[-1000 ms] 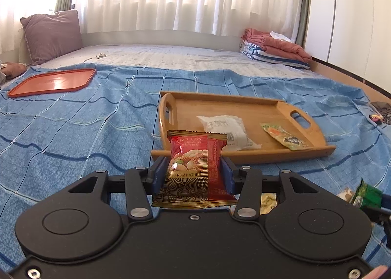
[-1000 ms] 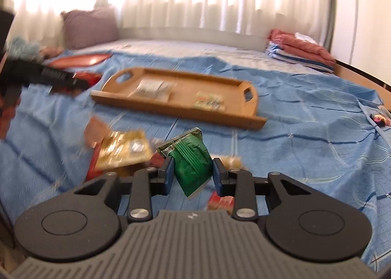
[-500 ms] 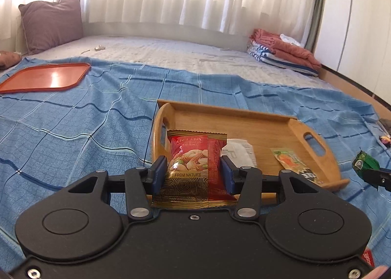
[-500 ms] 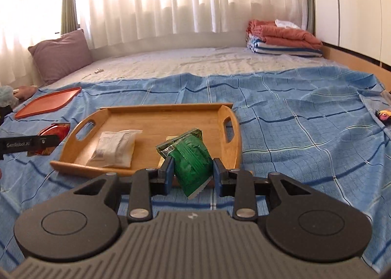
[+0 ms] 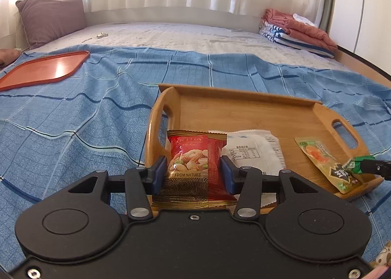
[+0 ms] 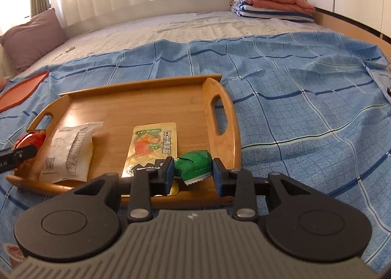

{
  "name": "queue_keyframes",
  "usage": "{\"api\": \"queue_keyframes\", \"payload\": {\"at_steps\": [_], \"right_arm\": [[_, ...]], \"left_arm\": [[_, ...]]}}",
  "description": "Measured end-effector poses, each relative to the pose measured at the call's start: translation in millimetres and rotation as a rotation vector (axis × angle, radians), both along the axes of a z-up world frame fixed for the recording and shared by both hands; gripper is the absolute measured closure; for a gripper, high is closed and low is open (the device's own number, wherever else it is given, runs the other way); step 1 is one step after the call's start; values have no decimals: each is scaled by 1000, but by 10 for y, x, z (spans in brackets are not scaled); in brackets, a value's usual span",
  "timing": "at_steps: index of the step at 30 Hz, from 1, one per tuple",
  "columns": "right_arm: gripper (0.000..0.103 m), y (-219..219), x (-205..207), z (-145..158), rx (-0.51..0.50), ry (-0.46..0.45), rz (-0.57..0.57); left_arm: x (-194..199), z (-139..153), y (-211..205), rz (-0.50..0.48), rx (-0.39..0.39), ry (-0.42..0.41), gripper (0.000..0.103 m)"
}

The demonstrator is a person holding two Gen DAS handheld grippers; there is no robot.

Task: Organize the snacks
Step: 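Lower both packets onto the wooden tray and open both grippers, then move the right gripper back toward the Biscoff pack and cookie packets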

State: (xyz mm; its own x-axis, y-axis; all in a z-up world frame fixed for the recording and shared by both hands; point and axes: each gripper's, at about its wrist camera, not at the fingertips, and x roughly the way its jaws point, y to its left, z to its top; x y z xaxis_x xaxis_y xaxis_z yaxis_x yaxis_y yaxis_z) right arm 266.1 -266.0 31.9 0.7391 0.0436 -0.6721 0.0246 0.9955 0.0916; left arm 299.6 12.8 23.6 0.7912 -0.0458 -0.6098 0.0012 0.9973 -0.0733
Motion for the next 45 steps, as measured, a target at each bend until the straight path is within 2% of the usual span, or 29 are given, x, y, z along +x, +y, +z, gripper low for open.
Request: {"api": "queue_keyframes", "payload": {"at_steps": [12,20,23,24,25,26,28,33,45], "right_arm": [[66,98,166,-102,33,26,19],[64,107,206,-177,55,42,22],[60,94,174,-181,59,32,25],[44,88,165,-175,61,28,26],[41,77,151,-169,70,23,30],[35,70,136,-160,76,19,29],[31,69,103,-131,74,8,27],[18,90,-23,-18,55,-22,41],[10,74,-515,202,39,-63,68]], "left_arm": [[168,-81,-113,-23,22,4,58],[189,-118,-149,-27,9,6,58],[160,-108,-171,-34,28,-6,48],[144,-101,-176,-32,34,-11,38],[127,-89,-179,-29,38,-18,26],[107,-73,-179,-32,38,-25,23],[59,-30,-180,-55,27,-38,17],[-116,109,-193,-72,40,-73,9],[-789,386,-171,-125,17,-87,5]]}}
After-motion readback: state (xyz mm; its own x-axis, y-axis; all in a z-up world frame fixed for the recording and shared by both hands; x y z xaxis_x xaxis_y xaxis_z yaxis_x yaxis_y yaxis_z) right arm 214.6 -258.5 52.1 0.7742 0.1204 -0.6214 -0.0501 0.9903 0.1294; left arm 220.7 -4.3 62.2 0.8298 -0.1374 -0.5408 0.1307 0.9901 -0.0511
